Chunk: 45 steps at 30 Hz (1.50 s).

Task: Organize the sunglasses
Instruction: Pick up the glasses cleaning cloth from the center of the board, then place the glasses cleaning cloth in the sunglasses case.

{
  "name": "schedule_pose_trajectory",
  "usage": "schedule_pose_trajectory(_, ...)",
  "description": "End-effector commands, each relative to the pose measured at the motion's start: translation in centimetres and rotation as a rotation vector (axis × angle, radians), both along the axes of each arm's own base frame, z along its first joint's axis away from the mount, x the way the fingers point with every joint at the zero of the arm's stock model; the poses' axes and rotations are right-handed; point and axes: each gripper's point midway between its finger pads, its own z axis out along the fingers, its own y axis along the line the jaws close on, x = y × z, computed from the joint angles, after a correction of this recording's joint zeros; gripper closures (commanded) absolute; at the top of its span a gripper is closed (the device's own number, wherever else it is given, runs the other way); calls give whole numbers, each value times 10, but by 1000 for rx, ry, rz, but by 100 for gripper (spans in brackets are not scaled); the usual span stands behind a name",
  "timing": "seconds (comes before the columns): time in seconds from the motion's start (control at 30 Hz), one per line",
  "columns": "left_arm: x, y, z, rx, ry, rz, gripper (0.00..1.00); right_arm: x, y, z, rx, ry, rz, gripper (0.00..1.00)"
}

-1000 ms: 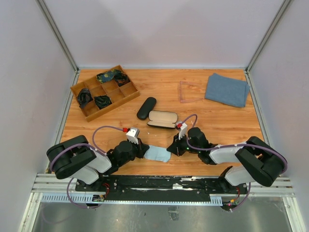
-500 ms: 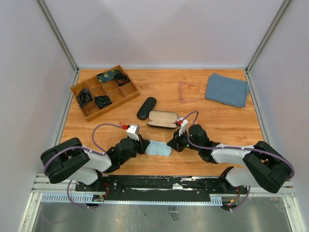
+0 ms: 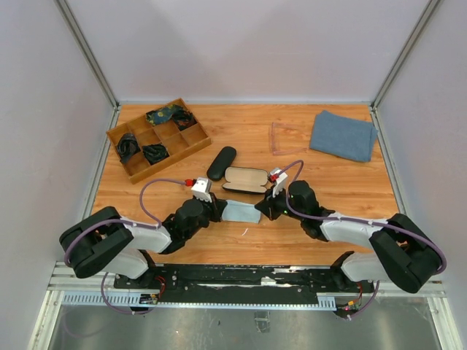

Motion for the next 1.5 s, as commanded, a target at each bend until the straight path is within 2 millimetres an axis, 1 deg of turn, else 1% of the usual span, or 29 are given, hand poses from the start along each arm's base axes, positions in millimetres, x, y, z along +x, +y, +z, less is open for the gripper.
schedule_pose_trajectory(0.0,14,-5,15,-9,-45,-3,100,17,0,19,18,-64,-3,99)
schedule_pose_trajectory(0.23,27,-11,24,-21,-63,-8,99,34,-2,30,21,-85,-26,99)
schedule_pose_trajectory(0.4,41,-14,30,-25,-74,-7,99,48,-3,35,26,-92,-44,100)
schedule_pose_trajectory(0.77,68,-19,36,-39,-82,-7,99,72,-3,30,38,-72,-55,100)
schedule_pose_trajectory(0.9,75,-21,38,-38,-85,-8,99,79,-6,33,52,-75,-65,99)
schedule_pose_trajectory(1.13,82,-21,36,-32,-77,-4,99,92,-5,42,57,-90,-71,99)
schedule_pose_trajectory(1.37,88,-16,26,-20,-59,8,99,101,-3,34,57,-68,-66,99)
schedule_pose_trajectory(1.47,91,-15,24,-20,-58,13,99,103,-3,31,55,-62,-65,99)
